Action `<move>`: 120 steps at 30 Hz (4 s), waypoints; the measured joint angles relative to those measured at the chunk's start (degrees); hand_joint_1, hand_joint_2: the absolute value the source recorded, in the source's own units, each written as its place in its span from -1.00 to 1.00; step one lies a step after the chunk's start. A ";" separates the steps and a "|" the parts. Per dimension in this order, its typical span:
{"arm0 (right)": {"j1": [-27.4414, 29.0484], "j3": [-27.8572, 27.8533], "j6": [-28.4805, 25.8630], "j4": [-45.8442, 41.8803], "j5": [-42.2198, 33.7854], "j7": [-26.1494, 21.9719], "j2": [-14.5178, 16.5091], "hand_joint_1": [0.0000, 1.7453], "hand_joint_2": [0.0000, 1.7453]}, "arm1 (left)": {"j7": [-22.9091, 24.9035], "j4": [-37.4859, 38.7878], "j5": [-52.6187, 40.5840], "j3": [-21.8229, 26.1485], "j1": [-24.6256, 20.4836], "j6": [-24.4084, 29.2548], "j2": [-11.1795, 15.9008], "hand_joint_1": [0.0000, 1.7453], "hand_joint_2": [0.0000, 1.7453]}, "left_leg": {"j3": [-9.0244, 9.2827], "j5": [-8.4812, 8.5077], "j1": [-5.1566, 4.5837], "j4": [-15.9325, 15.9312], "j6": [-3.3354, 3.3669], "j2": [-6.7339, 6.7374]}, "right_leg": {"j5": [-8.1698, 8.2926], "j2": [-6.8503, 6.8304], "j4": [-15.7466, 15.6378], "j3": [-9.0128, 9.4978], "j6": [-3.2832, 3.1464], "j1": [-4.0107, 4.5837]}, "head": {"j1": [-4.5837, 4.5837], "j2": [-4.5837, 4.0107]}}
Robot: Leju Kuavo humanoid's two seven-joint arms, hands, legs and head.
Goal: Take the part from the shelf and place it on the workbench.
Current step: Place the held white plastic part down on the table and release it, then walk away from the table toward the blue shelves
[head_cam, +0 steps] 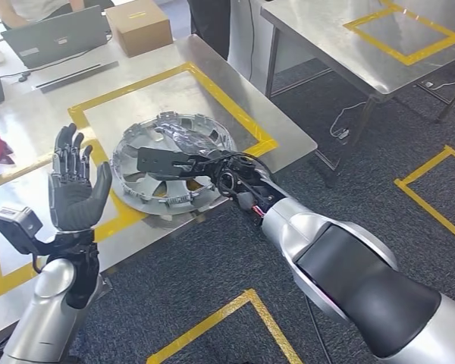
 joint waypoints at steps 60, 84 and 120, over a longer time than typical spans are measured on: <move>33.30 -12.53 -5.06 -62.23 -45.20 5.29 -13.19 -1.00 -1.00 | 3.60 -4.19 -8.46 1.29 6.18 7.03 2.58 -1.00 -1.00 | 0.15 -0.20 -0.01 0.00 0.15 0.07 | -0.06 0.04 -0.13 0.17 0.08 0.00 | 0.02 0.00; 34.39 -11.88 -5.18 -69.10 -45.09 7.05 -14.92 -1.00 -1.00 | 5.05 -5.88 -9.32 1.25 6.01 7.20 2.56 -1.00 -1.00 | 0.16 -0.21 -0.01 0.00 0.16 0.07 | -0.07 0.04 -0.13 0.18 0.08 0.00 | 0.03 0.00; 36.39 -11.74 -4.25 -71.17 -45.93 7.41 -16.34 -1.00 -1.00 | 6.21 -7.22 -9.44 1.09 6.09 7.41 1.63 -1.00 -1.00 | 3.65 -2.28 0.80 -0.59 -0.93 3.17 | -0.38 -1.22 0.46 0.39 0.59 -0.66 | 1.64 0.00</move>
